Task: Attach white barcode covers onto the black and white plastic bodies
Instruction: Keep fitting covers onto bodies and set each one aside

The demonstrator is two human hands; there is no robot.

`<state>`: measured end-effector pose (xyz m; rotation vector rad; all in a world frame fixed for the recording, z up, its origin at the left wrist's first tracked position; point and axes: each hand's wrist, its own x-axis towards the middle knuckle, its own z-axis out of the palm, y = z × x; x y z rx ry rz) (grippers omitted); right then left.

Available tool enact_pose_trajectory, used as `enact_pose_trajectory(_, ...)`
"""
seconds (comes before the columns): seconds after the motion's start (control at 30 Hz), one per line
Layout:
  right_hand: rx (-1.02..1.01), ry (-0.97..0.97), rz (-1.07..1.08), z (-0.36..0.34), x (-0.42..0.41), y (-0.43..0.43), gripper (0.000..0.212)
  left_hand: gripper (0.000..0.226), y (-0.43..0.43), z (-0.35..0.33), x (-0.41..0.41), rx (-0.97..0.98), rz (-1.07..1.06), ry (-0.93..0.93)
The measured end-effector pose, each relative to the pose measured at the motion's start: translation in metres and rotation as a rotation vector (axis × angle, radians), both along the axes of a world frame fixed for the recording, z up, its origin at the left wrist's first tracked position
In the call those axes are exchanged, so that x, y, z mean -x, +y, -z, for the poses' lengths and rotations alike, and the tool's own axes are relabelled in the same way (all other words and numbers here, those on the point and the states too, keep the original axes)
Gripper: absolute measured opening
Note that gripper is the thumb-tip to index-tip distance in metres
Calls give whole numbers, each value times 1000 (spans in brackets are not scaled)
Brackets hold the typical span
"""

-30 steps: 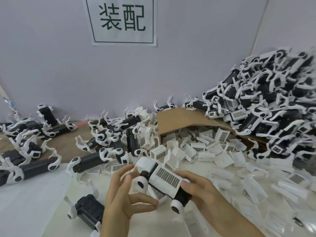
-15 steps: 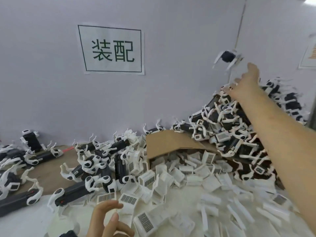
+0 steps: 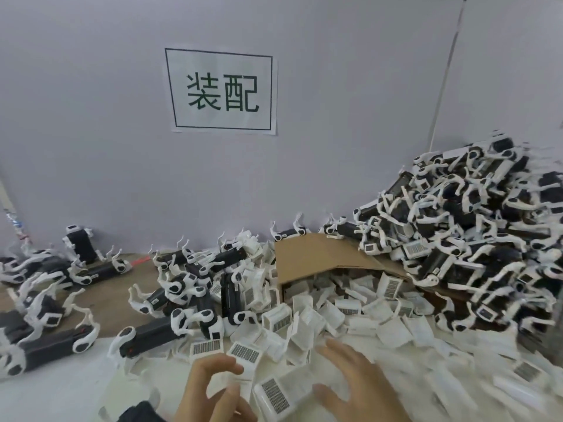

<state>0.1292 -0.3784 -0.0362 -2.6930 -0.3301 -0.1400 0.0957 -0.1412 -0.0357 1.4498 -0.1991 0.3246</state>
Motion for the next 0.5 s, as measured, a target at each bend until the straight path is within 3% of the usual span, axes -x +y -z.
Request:
enact_pose_trajectory(0.07, 99, -32, 7, -6, -2, 5, 56, 6, 0, -9, 3, 43, 29, -19)
enact_pose_trajectory(0.17, 116, -8, -16, -4, 7, 13, 42, 28, -2, -21, 12, 86, 27, -82)
enact_pose_trajectory(0.33, 97, -43, -82, -2, 10, 8, 33, 10, -2, -32, 22, 17, 68, -144)
enact_pose_trajectory(0.43, -125, -186, -156, 0, 15, 10, 30, 13, 11, -42, 24, -278, -180, -426)
enact_pose_trajectory(0.5, -337, -339, -186, 3, 20, 10, 24, 12, 23, -46, 21, -382, -387, -515)
